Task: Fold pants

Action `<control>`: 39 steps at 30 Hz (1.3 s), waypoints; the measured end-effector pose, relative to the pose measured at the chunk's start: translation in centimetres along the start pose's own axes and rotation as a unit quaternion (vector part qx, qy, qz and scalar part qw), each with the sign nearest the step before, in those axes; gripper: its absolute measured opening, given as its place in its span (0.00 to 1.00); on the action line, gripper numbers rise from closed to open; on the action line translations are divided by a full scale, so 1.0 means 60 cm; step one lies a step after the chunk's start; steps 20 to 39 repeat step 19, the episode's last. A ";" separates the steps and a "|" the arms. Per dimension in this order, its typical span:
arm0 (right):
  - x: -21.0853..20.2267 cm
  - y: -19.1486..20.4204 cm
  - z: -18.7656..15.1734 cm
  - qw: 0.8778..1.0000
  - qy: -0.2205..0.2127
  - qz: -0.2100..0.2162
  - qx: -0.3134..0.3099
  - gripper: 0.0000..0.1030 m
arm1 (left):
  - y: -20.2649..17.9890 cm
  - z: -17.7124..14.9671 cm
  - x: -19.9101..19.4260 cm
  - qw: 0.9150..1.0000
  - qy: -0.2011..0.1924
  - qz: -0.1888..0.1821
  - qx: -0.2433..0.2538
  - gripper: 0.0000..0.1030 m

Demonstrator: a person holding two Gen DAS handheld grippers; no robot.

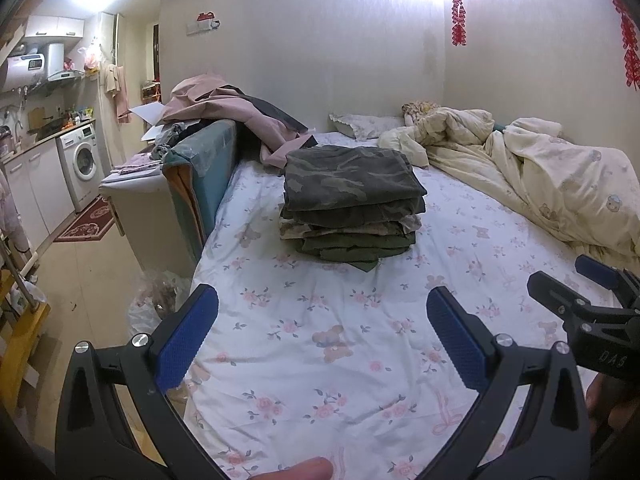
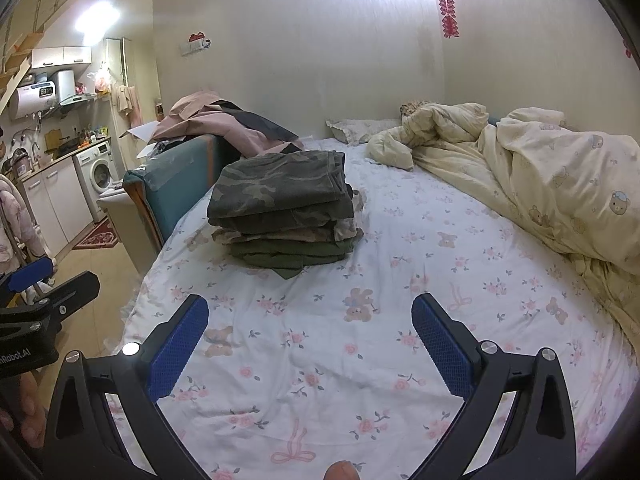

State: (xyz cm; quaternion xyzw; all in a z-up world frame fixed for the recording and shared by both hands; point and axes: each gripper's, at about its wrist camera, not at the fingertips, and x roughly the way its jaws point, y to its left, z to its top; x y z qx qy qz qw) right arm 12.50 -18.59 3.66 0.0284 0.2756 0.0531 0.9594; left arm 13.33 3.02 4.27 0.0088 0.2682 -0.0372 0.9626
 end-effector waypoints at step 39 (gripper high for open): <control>-0.005 0.004 0.002 1.000 0.002 0.001 0.002 1.00 | 0.000 0.000 0.000 1.000 0.004 0.002 -0.006 1.00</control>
